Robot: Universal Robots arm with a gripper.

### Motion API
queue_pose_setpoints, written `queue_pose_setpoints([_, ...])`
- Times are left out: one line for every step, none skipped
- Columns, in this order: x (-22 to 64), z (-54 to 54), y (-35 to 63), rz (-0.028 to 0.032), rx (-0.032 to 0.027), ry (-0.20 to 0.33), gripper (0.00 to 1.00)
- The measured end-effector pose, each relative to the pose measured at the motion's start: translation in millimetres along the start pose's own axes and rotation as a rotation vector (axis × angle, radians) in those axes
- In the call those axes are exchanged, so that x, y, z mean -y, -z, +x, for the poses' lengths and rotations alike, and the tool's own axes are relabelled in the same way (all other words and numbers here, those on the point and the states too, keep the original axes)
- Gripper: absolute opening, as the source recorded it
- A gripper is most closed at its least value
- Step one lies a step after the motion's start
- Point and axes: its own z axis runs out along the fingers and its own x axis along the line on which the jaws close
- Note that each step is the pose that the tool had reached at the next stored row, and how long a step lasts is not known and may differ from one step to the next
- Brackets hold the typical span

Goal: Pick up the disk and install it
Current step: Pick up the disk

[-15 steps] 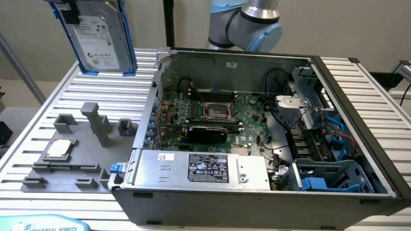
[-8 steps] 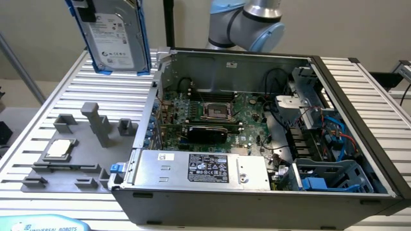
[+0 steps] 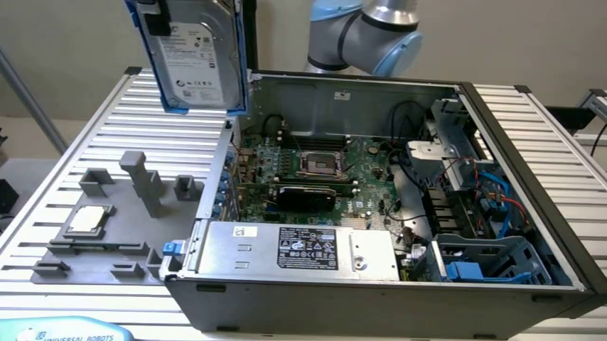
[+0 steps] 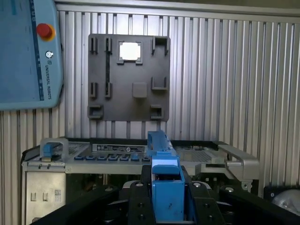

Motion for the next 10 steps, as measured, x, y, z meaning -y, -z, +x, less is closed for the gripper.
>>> queue_pose_setpoints([4.5,1.9,0.5,0.0,0.0004,0.0,0.33])
queue_pose_setpoints([8.9,3.8,0.9,0.0,0.0008,0.0,0.33])
queue_pose_setpoints([13.4,5.7,1.4,-0.0001,0.0011,0.0,0.33])
queue_pose_setpoints([17.9,7.7,1.7,0.0001,0.0015,0.0,0.33])
queue_pose_setpoints([22.4,9.7,2.0,0.0002,0.002,0.0,0.33])
queue_pose_setpoints([27.1,11.8,2.5,0.0001,0.0022,0.0,0.33])
queue_pose_setpoints([31.7,13.9,2.9,0.0001,0.0025,0.0,0.33])
queue_pose_setpoints([36.2,15.9,3.3,0.0001,0.0028,0.0,0.33])
queue_pose_setpoints([40.6,17.8,3.8,0.0,0.0029,0.0,0.33])
queue_pose_setpoints([45.3,19.9,4.2,-0.0001,0.0032,0.0,0.33])
